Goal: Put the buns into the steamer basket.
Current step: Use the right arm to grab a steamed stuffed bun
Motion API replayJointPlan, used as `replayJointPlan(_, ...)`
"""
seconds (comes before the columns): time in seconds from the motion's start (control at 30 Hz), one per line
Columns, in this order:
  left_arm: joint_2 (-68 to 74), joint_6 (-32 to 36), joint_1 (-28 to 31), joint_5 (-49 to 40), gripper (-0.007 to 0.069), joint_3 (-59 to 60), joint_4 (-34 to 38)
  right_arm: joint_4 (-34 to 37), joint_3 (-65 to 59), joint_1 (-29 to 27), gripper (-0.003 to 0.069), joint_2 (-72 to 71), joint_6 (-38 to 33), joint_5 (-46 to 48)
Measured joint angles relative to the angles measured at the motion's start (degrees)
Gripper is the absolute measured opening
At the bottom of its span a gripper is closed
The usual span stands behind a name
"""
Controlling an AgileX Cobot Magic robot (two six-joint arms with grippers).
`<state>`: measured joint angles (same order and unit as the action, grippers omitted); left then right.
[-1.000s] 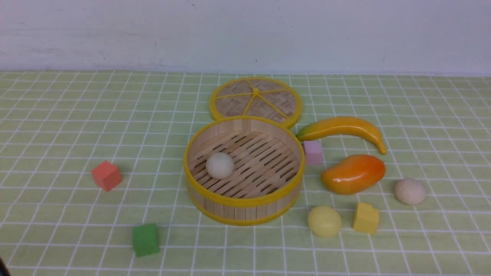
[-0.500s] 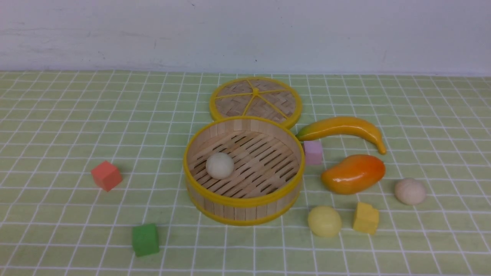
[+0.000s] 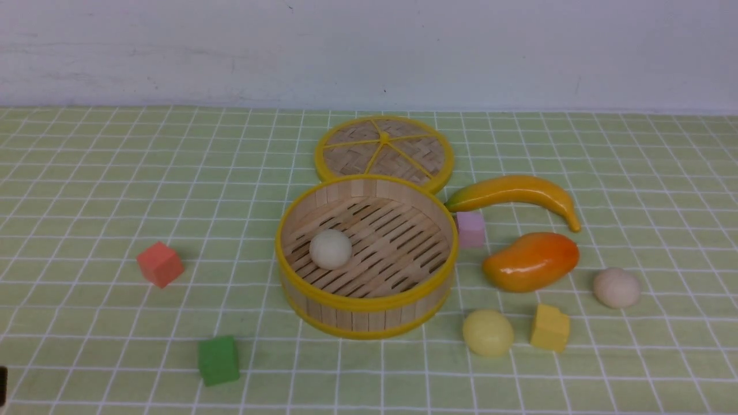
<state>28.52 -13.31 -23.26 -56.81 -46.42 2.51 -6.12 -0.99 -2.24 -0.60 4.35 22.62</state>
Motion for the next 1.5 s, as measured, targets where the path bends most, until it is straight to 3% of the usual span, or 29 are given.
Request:
replayJointPlan(0.23, 0.52, 0.00, 0.00, 12.03, -0.0011, 2.04, -0.85, 0.00, 0.00, 0.00, 0.0239, 0.00, 0.00, 0.00)
replayJointPlan(0.4, 1.01, 0.00, 0.00, 27.04, -0.0010, 10.24, -0.85, 0.00, 0.00, 0.00, 0.0239, 0.00, 0.00, 0.00)
replayJointPlan(0.57, -3.98, 0.00, 0.79, 34.85, -0.0010, 17.54, -1.89, 0.00, 0.00, 0.00, 0.0239, 0.00, 0.00, 0.00)
replayJointPlan(0.67, -10.48, 0.00, 5.82, 40.72, -0.0010, 24.71, -1.83, 0.00, 0.00, 0.00, 0.0239, 0.00, 0.00, 0.00)
replayJointPlan(0.9, -23.38, 0.00, 16.56, 42.58, -0.0007, 36.17, -0.66, 0.00, 0.00, 0.00, 0.0239, 0.00, 0.00, 0.00)
replayJointPlan(1.07, -29.01, 0.00, 21.02, 40.23, -0.0006, 43.01, -0.59, 0.00, 0.00, 0.00, 0.0239, 0.00, 0.00, 0.00)
replayJointPlan(1.5, -29.14, 0.00, 22.71, 34.50, -0.0013, 48.10, 1.38, 0.00, 0.00, 0.00, 0.0239, 0.00, 0.00, 0.00)
